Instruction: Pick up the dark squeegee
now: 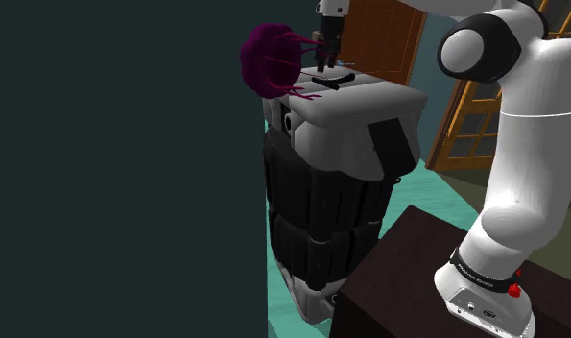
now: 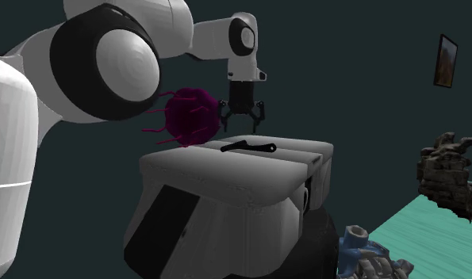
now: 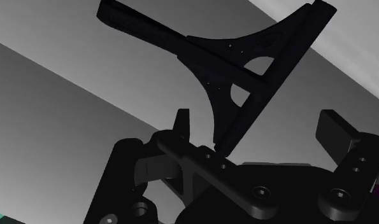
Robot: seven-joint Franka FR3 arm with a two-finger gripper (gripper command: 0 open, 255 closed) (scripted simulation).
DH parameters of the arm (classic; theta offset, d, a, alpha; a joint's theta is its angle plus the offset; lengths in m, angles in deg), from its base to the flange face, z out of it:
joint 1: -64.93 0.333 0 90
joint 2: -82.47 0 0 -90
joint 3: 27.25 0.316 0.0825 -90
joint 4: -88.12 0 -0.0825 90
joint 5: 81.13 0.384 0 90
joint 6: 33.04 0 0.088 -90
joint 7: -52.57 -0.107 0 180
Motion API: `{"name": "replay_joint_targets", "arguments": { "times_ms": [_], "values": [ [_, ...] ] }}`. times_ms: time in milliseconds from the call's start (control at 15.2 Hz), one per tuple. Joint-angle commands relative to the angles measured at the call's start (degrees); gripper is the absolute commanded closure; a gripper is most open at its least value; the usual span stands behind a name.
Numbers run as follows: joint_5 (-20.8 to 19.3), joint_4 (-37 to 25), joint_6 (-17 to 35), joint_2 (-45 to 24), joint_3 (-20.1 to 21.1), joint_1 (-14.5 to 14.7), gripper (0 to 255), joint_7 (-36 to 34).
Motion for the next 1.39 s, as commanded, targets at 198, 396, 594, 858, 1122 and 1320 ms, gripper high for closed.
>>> {"name": "replay_joint_targets", "arguments": {
  "times_ms": [198, 396, 594, 858, 1122, 1320],
  "values": [
    [-0.1, 4.9, 3.9, 1.0, 0.0, 0.2, 0, 0.5],
    [-0.3, 8.3, 6.3, 2.0, 0.0, 0.4, 0, 0.5],
    [-0.4, 8.4, 6.3, 2.1, 0.0, 0.4, 255, 0.5],
    [-0.4, 8.4, 6.3, 2.1, 0.0, 0.5, 255, 0.5],
    [-0.3, 8.3, 6.3, 2.0, 0.0, 0.4, 255, 0.5],
    [-0.1, 4.3, 3.4, 0.9, 0.0, 0.1, 255, 0.5]
  ]
}}
